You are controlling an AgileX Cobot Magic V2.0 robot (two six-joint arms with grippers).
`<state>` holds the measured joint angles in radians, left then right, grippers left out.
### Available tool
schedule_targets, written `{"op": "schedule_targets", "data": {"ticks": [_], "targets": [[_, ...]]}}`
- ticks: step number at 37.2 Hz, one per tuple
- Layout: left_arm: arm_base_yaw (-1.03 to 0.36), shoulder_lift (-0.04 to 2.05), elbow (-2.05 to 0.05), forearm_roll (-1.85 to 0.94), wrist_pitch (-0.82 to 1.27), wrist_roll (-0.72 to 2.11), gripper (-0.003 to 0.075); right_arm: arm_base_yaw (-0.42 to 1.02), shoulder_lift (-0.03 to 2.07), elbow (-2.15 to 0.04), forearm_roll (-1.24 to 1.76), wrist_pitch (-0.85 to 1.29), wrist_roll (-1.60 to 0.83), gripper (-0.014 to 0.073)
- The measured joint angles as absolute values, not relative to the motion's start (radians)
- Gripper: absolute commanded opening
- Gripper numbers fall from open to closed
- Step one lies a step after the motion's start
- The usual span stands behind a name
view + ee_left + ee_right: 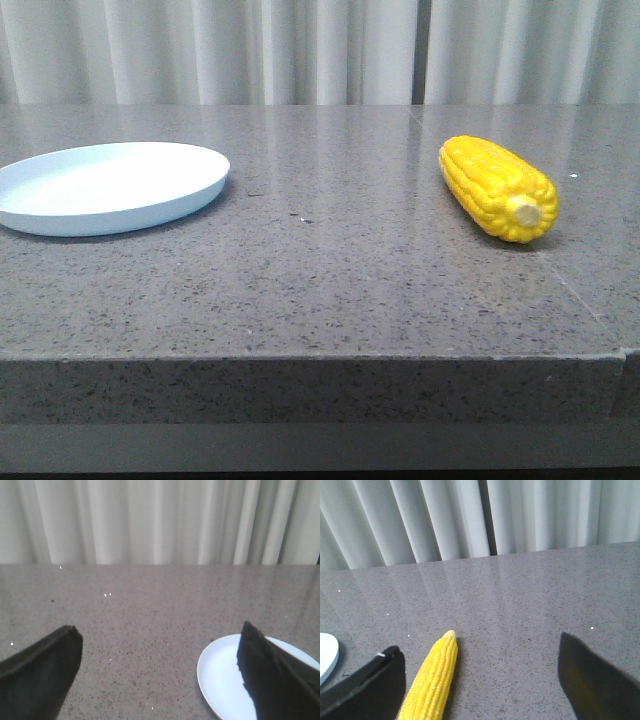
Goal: Place corn on plate with both arms
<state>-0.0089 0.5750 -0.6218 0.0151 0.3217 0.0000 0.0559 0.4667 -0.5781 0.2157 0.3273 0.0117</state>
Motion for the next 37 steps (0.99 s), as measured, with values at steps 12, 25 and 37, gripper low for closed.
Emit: {"op": "schedule_targets", "data": {"ticks": [12,25,37], "targets": [[-0.139,1.169,-1.039,0.009,0.743,0.000,0.0599,0.056,0.467,-0.578,0.216,0.326,0.012,0.0643],[-0.142,1.670,-1.333,0.000,1.041,0.000,0.0599,0.056,0.467,-0.578,0.216,0.326,0.012,0.0643],[-0.142,1.727,-1.348,-0.010,1.040,0.000,0.0259,0.056,0.467,-0.578,0.216,0.326,0.012,0.0643]]}}
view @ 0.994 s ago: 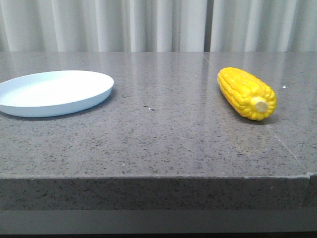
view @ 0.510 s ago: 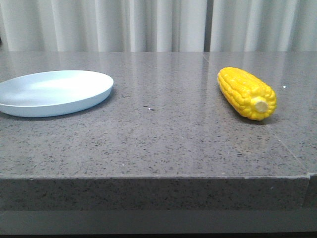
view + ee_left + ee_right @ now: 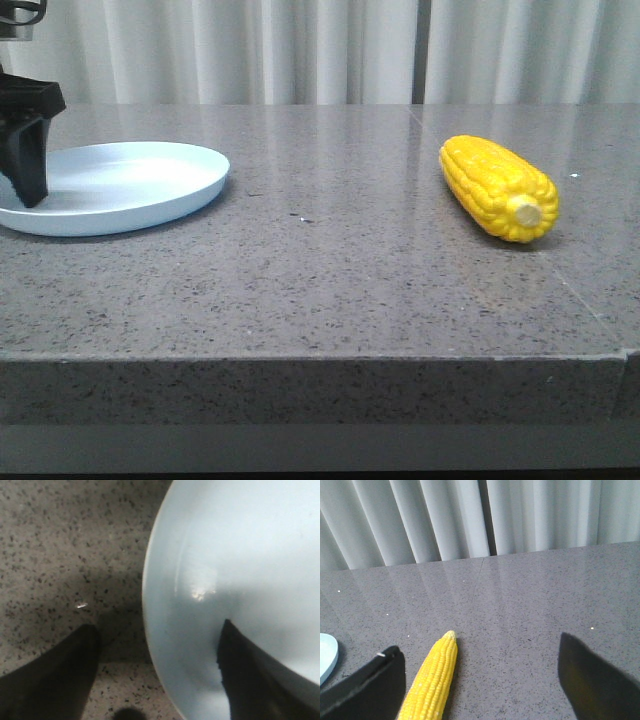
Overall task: Place corn on plate with both arms
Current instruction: 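Grip the pale blue plate rim with the left gripper and lift it, then slide the plate toward the corn and lower it onto the table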
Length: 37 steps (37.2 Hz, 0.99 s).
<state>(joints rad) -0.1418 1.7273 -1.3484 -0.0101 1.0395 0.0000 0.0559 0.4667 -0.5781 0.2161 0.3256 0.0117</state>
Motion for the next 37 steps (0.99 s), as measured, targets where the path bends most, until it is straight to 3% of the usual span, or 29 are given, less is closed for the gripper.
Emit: {"op": "schedule_targets", "data": {"ticks": [6,15,24,37], "targets": [[-0.142,1.727,-1.348,-0.012,1.038,0.000,-0.0022,0.056,0.467,-0.578,0.216,0.326,0.012,0.0643],[-0.142,1.727,-1.371,-0.048,1.023,-0.007,-0.0020,0.056,0.467,-0.578,0.216,0.326,0.012,0.0643],[-0.144,1.687,-1.566,-0.190,1.145,0.034,-0.0020,0.056,0.467,-0.578,0.216,0.326,0.012,0.0643],[-0.293,1.749,-1.607,-0.264,1.185,0.056,-0.0020,0.056,0.467,-0.578,0.216,0.326,0.012,0.0643]]}}
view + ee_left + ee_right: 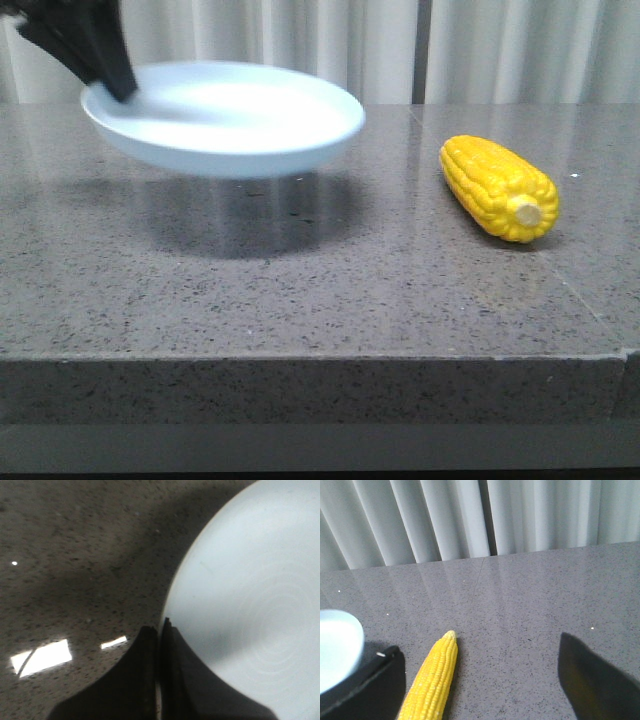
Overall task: Place corn on plate with both arms
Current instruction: 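Slide the plate toward the corn and lower it onto the table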
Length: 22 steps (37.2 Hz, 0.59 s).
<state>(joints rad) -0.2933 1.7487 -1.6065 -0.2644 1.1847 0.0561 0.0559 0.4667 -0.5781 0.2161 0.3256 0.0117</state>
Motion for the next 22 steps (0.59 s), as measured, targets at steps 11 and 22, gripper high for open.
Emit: {"op": "schedule_targets", "data": {"ticks": [11,22], "targets": [[-0.342,1.851,-1.607,-0.266,1.163,0.058,0.0006,0.056,0.467,-0.578,0.216,0.326,0.012,0.0643],[-0.342,1.856,-1.608,-0.244,1.161,0.060,0.0338,0.056,0.467,-0.578,0.216,0.326,0.012,0.0643]]}}
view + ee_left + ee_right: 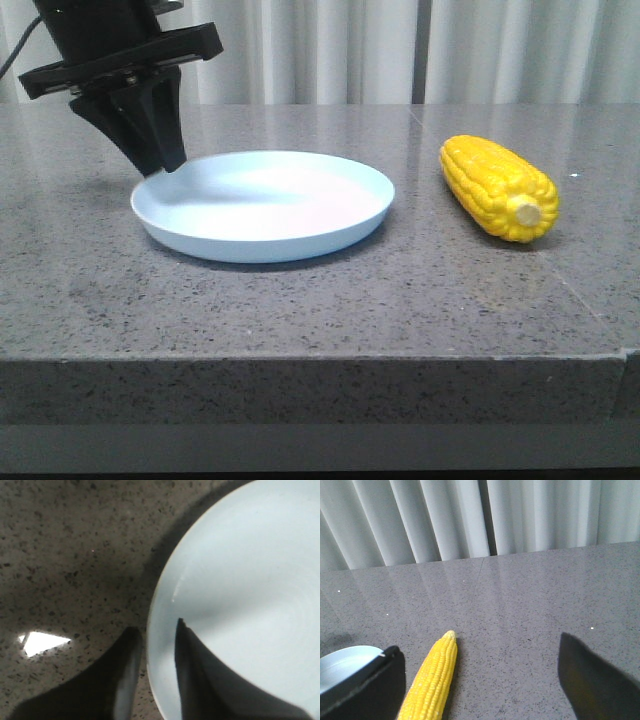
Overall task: Place corn on plate with both arms
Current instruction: 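Slide the plate toward the corn and lower it onto the table, then release the plate and raise the left gripper away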
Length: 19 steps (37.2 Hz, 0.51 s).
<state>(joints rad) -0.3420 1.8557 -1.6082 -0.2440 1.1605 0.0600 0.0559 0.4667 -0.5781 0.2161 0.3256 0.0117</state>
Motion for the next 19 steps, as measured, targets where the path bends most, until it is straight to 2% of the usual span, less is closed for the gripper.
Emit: {"op": "schedule_targets", "data": {"ticks": [3,11,13,19], "targets": [[-0.342,1.856,-1.623,-0.232,1.161,0.060,0.0372,0.056,0.467,-0.578,0.216,0.326,0.012,0.0643],[-0.342,1.782,-1.682,-0.170,1.172,0.060,0.0356,0.056,0.467,-0.578,0.216,0.326,0.012,0.0643],[-0.342,1.746,-1.687,-0.147,1.172,0.058,0.0316,0.056,0.467,-0.578,0.216,0.326,0.012,0.0643],[-0.338,1.651,-1.691,-0.055,1.179,0.037,0.0109,0.056,0.467,-0.578,0.216,0.326,0.012,0.0643]]}}
